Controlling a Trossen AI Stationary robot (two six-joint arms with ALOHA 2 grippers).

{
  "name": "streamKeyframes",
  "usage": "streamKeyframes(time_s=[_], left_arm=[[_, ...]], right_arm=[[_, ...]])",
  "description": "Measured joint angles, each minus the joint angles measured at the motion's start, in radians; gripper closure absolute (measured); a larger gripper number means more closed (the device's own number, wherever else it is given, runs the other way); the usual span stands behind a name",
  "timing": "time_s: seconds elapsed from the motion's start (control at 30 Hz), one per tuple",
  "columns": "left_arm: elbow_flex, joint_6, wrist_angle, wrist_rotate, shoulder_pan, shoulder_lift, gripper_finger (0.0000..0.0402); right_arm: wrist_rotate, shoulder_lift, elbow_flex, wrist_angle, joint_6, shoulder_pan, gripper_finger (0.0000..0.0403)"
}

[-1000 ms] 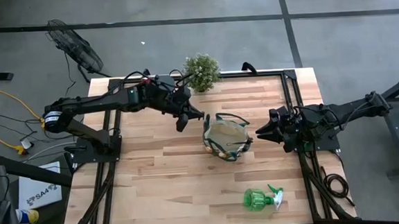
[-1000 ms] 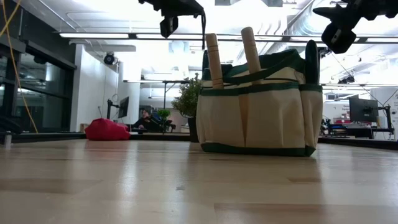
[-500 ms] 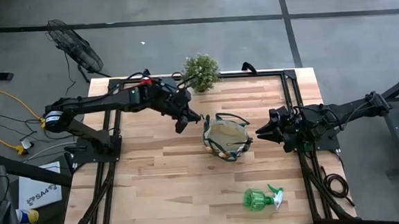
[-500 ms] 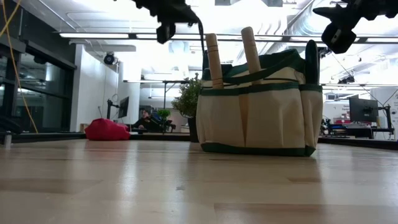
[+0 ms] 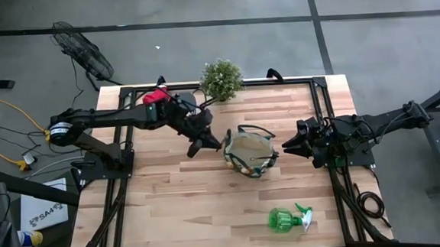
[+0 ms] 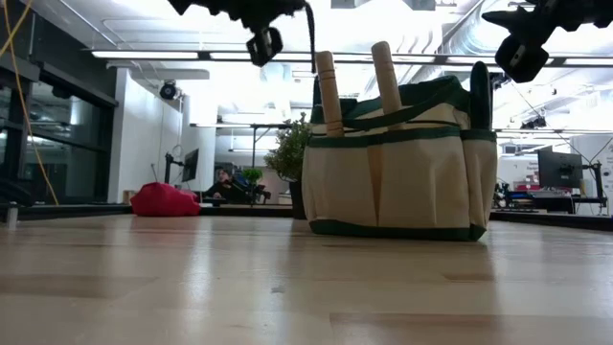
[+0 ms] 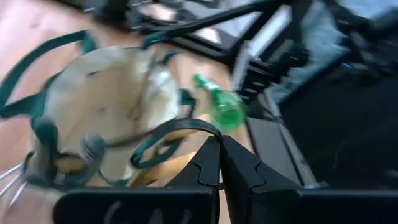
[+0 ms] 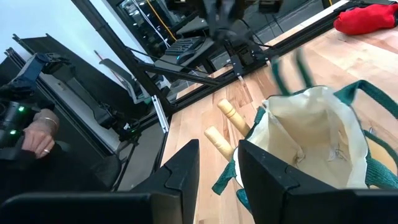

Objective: Pick & Place Garden tools in Gardening bag
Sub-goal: Put the green shear scissors into the brown gardening bag

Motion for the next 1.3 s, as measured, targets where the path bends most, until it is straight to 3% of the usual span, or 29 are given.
streamKeyframes(time_s=[0.17, 0.27, 0.43, 0.67, 0.77, 0.9, 1.1, 1.3], left_arm=[[-0.001, 0.09, 0.072, 0.145, 0.001, 0.0, 0.0402], [0.0, 0.065, 0.105, 0.172, 0.0, 0.0, 0.0401], [0.0, 0.045, 0.051, 0.094, 0.015, -0.001, 0.0401], [0.0, -0.024, -0.058, -0.12, 0.027, -0.001, 0.0402], [0.0, -0.054, -0.073, -0.164, 0.027, -0.001, 0.0401], [0.0, -0.057, -0.076, -0.126, 0.019, -0.001, 0.0401], [0.0, -0.021, -0.068, 0.022, 0.006, -0.001, 0.0401], [-0.017, -0.042, -0.071, 0.003, 0.021, -0.001, 0.0402]], right_arm=[[0.0, 0.0, 0.0, 0.0, 0.0, 0.0, 0.03], [0.0, 0.0, 0.0, 0.0, 0.0, 0.0, 0.03], [0.0, 0.0, 0.0, 0.0, 0.0, 0.0, 0.03], [0.0, 0.0, 0.0, 0.0, 0.0, 0.0, 0.03], [0.0, 0.0, 0.0, 0.0, 0.0, 0.0, 0.03], [0.0, 0.0, 0.0, 0.0, 0.0, 0.0, 0.03], [0.0, 0.0, 0.0, 0.0, 0.0, 0.0, 0.03], [0.0, 0.0, 0.0, 0.0, 0.0, 0.0, 0.03]])
